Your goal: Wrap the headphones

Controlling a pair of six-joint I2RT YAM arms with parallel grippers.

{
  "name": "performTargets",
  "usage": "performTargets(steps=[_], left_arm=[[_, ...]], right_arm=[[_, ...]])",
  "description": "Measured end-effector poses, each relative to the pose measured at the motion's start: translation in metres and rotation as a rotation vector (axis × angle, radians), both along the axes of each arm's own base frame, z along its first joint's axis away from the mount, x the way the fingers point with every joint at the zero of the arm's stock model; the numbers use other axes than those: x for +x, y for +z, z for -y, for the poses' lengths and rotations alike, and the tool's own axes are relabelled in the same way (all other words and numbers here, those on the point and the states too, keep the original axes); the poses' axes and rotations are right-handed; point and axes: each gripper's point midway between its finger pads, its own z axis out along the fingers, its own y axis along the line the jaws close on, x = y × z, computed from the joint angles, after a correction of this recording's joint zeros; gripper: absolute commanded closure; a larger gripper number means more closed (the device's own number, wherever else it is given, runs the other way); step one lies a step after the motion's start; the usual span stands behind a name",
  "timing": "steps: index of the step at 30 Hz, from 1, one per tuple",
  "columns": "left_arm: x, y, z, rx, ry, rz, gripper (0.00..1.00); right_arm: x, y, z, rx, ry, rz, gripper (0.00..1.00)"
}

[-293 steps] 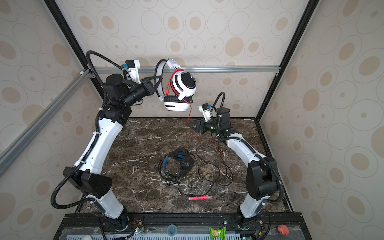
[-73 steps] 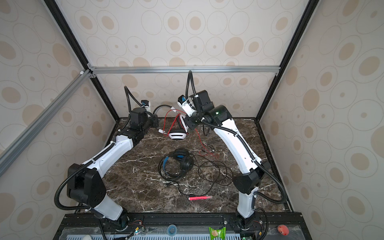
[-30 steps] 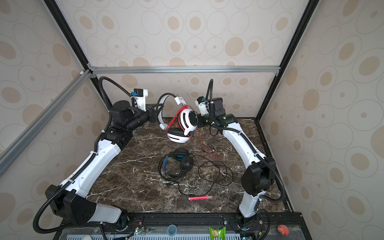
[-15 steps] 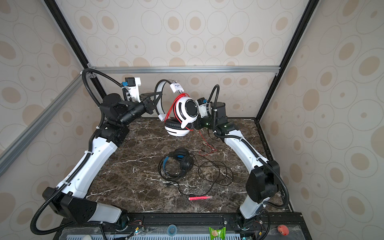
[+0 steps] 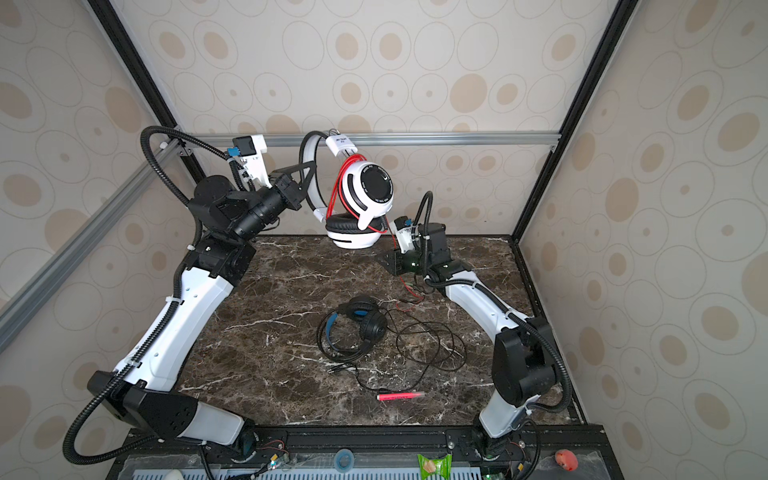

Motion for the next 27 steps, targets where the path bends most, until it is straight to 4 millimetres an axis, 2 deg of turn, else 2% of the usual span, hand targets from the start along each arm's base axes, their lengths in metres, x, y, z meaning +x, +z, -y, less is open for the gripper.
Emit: performTargets(steps=[4,11,18,23,27], left_arm=[[0.007,0.003,-0.004,-0.042,0.025,-0.003,1.0],[0.018,0.01,-0.017,-0.128,0.099,-0.008,1.0],[0.026,0.018,-0.037,-0.239,0.186,-0.023,1.0],[0.043,0.004,-0.053,-0.301,0.288,-0.091,1.0],[0.064,-0.02,-0.059,-0.322,0.361,-0.16,1.0]], right_arm=[[-0.003,-0.012,0.0,0.005,0.0,-0.032,0.8],[-0.006,-0.022,0.001,0.007,0.0,-0.052,0.85],[-0.007,-0.032,0.004,-0.021,-0.012,-0.072,1.0],[-0.008,-0.041,0.009,-0.065,-0.028,-0.082,1.0],[-0.012,-0.051,0.012,-0.138,-0.029,-0.087,1.0]])
